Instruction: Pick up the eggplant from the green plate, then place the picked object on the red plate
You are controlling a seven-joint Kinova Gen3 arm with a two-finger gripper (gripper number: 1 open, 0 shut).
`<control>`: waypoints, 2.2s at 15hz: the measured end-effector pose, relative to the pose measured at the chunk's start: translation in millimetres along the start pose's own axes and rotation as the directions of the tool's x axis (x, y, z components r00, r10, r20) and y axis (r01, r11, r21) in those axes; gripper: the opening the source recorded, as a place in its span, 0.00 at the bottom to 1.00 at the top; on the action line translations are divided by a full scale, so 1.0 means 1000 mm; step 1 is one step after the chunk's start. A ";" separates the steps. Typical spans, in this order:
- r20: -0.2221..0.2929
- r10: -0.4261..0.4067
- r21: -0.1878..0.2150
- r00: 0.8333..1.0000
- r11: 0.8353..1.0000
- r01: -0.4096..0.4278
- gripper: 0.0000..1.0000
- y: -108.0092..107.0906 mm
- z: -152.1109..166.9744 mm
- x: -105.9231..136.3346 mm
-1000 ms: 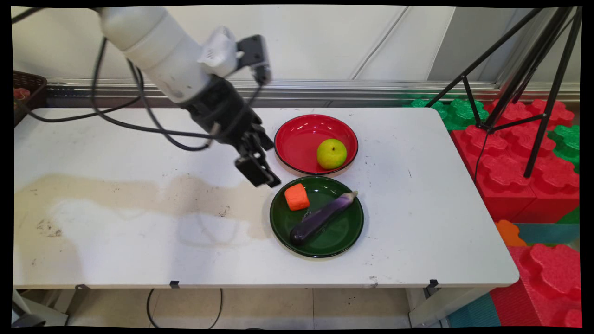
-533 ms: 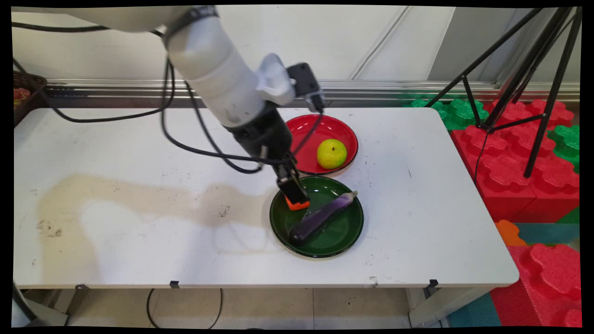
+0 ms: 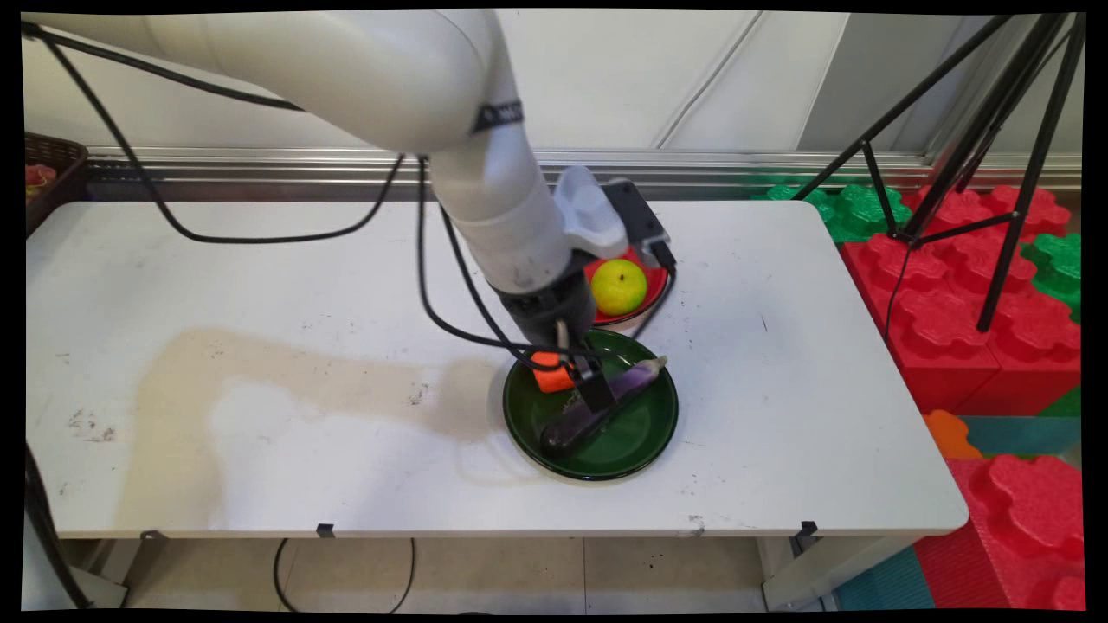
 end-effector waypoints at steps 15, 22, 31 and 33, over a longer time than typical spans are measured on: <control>0.046 -0.028 0.034 0.999 0.999 0.026 1.00 0.016 0.079 0.022; 0.055 -0.052 0.043 0.997 0.998 0.050 1.00 0.019 0.108 0.021; 0.036 -0.081 0.075 0.996 0.994 0.078 0.00 0.017 0.108 0.014; 0.025 -0.081 0.078 0.996 0.994 0.079 0.00 0.018 0.101 0.013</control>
